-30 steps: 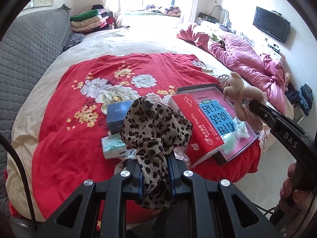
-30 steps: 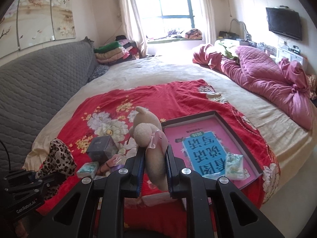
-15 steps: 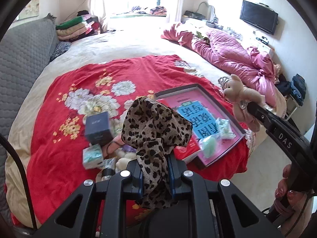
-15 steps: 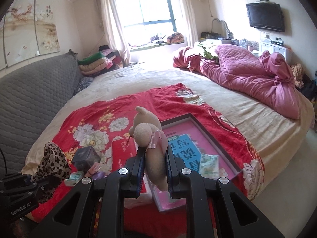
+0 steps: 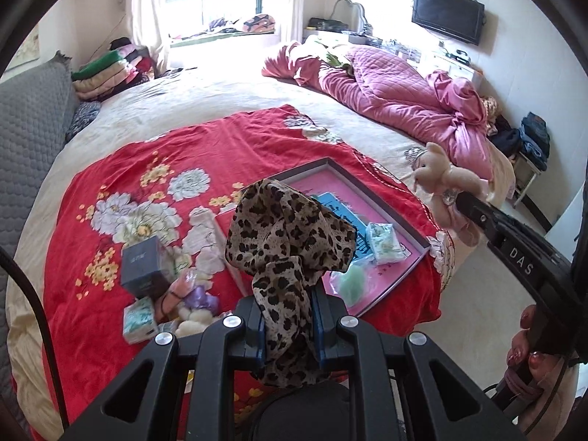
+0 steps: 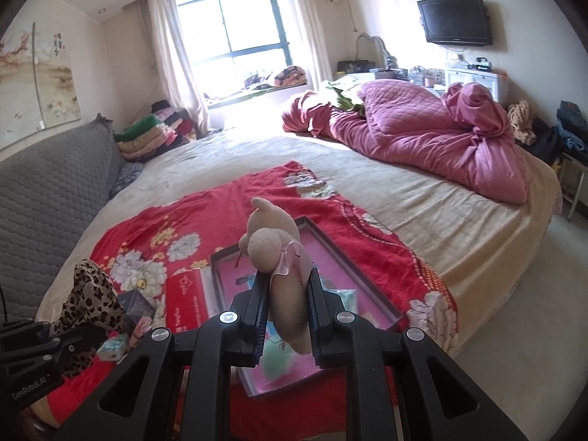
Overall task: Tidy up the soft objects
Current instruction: 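Carry the scrunchie with the left tool while the right tool carries the plush toy over the tray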
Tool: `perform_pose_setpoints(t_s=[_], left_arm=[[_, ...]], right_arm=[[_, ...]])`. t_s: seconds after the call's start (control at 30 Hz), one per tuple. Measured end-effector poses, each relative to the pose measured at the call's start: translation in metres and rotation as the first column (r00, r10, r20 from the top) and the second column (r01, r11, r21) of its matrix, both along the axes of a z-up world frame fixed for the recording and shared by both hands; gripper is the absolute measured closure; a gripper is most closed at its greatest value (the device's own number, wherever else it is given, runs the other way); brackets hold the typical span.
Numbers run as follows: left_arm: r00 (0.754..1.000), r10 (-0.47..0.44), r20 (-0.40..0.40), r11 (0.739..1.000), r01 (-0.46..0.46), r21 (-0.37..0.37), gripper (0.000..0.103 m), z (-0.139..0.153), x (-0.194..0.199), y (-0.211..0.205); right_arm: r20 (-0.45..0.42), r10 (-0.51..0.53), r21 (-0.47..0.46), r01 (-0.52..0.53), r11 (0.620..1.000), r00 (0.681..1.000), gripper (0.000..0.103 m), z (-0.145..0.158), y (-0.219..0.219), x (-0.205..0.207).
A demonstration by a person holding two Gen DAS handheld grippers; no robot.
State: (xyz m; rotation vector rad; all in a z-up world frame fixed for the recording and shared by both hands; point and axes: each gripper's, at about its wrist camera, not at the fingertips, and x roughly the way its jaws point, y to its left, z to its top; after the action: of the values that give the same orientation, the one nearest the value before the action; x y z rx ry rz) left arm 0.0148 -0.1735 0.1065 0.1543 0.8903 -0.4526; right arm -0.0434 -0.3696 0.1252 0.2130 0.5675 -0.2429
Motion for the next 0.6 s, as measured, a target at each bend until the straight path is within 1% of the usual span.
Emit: perform_pose_setpoints(t_s=[0.27,0.47,0.6], left_arm=[[0.999,-0.042,-0.035,0.999,0.042,-0.002,0.084,-0.015,0.016,-0.025],[0.996,-0.066,-0.060,0.998,0.067,0.011,0.084,-0.031,0.029,-0.043],[0.994,-0.079,-0.075,0.997,0.081,0.016,0.084,-0.041,0.039,-0.053]], right_arm=[[-0.015,-0.075,0.013,0.075,0.997,0.997,0.084,-0.008,-0.031,-0.005],[-0.020,-0.085,0.020,0.085,0.996,0.996,0.084,-0.015,-0.037,-0.002],[-0.039,-0.067,0.018,0.068,0.998,0.997,0.084,-0.024,-0.035,0.005]])
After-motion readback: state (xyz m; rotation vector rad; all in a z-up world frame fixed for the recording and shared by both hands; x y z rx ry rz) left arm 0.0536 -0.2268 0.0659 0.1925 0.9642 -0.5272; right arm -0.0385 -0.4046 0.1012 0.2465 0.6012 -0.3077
